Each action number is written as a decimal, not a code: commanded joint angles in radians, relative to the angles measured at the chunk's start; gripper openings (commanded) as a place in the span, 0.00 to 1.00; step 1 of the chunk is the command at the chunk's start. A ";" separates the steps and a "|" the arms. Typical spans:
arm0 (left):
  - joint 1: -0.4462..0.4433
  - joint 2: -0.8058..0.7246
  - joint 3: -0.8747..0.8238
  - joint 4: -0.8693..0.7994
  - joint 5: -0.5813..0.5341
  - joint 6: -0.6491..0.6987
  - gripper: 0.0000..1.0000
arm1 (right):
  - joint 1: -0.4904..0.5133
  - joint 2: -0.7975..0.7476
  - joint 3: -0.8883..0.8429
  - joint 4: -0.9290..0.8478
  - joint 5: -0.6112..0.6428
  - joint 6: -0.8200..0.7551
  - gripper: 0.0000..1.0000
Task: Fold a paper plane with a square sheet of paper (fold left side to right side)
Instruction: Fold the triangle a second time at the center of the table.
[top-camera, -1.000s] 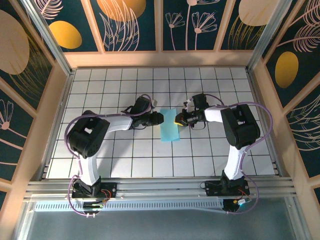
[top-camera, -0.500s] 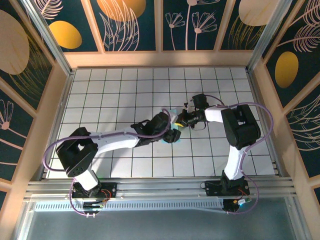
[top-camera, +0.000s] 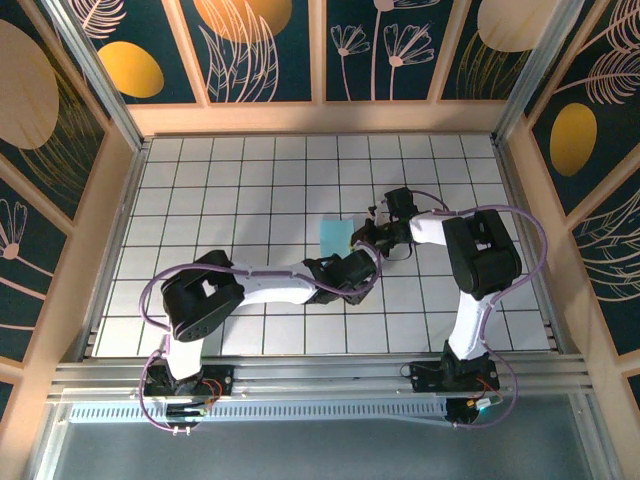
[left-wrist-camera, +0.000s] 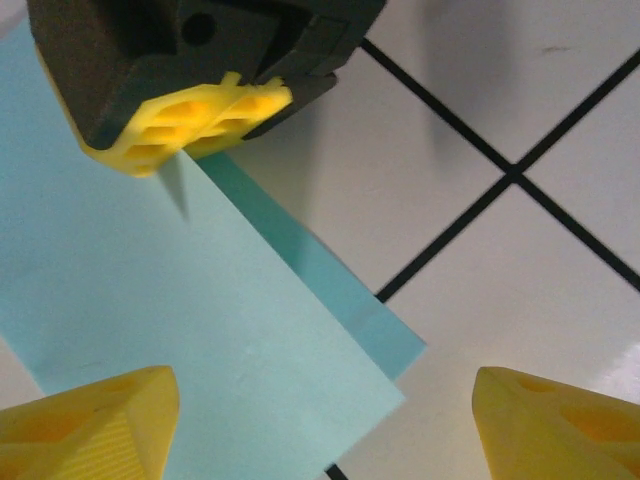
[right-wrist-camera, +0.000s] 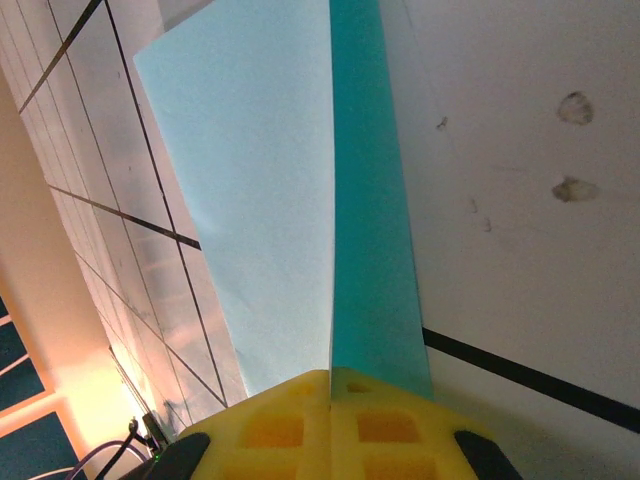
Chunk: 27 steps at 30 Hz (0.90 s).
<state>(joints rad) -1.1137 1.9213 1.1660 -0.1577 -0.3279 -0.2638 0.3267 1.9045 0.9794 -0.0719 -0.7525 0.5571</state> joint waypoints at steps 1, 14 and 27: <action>-0.001 0.016 0.037 -0.045 -0.069 0.049 0.74 | -0.007 -0.030 0.022 -0.024 0.010 0.006 0.00; -0.001 -0.033 0.024 -0.030 -0.014 0.032 0.00 | -0.009 -0.026 0.062 -0.065 0.039 -0.022 0.03; 0.149 -0.117 -0.054 0.069 0.351 -0.118 0.00 | -0.110 -0.221 0.008 -0.060 0.090 -0.087 0.32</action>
<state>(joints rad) -1.0168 1.8538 1.1454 -0.1406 -0.1261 -0.3157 0.2588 1.7653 1.0222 -0.1299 -0.6960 0.5072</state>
